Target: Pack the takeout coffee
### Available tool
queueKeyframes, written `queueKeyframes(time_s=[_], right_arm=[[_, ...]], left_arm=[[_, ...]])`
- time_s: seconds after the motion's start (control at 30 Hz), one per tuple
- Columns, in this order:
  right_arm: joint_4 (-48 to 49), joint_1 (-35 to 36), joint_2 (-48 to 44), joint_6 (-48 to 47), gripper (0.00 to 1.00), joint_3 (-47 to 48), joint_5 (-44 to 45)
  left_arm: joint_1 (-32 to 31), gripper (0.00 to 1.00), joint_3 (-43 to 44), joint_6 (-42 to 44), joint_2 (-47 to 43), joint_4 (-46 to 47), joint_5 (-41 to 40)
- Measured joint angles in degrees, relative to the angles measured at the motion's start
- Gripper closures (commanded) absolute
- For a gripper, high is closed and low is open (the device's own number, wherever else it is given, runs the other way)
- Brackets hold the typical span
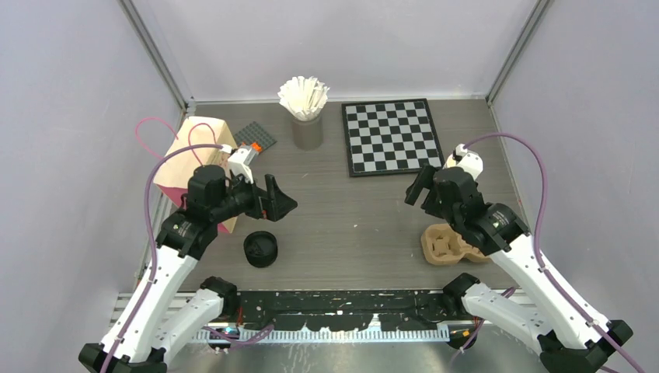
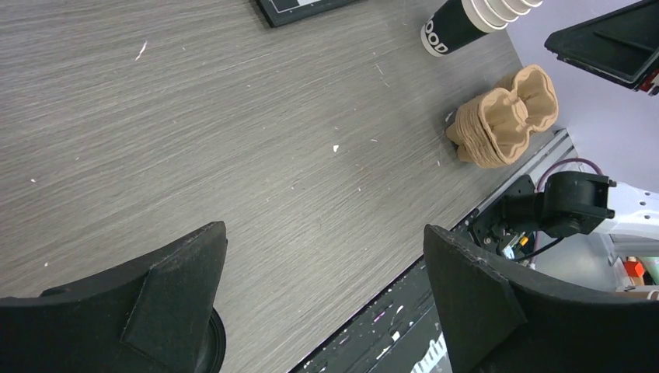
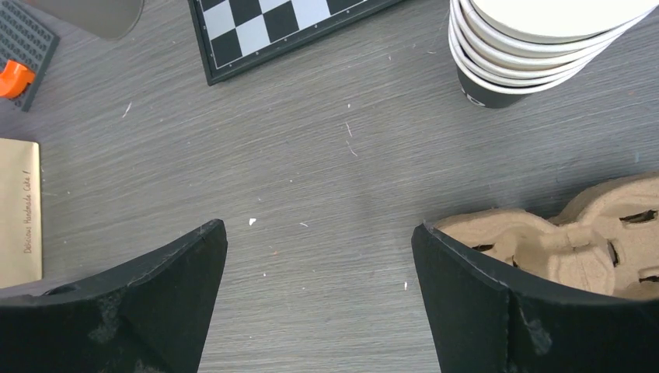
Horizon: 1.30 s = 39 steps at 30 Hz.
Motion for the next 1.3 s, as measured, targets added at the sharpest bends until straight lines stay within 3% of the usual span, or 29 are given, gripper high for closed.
queueKeyframes(time_s=[0.53,0.73,1.0,1.13,1.3], right_arm=[[-1.2,0.0,-4.7,8.7,0.18,-0.9,3.7],[-8.2,0.0,1.7,17.9,0.29,-0.5,9.3],[-17.8,-0.9,8.7,24.3,0.33,5.1,16.5],[-18.2,-1.3,10.3,21.9,0.33,11.7,18.4],[-11.9,-1.5,12.5,4.5,0.37,18.8,20.1]], left_arm=[[0.0,0.0,-3.1,2.5,-3.3,-0.3,-2.8],[0.0,0.0,-5.3,3.0,-6.5,-1.1,-4.2],[0.0,0.0,-5.6,4.0,-7.6,-1.4,-5.4],[0.0,0.0,-5.6,4.0,-8.3,-1.4,-6.4],[0.0,0.0,-5.7,4.0,-9.2,-1.5,-7.2]])
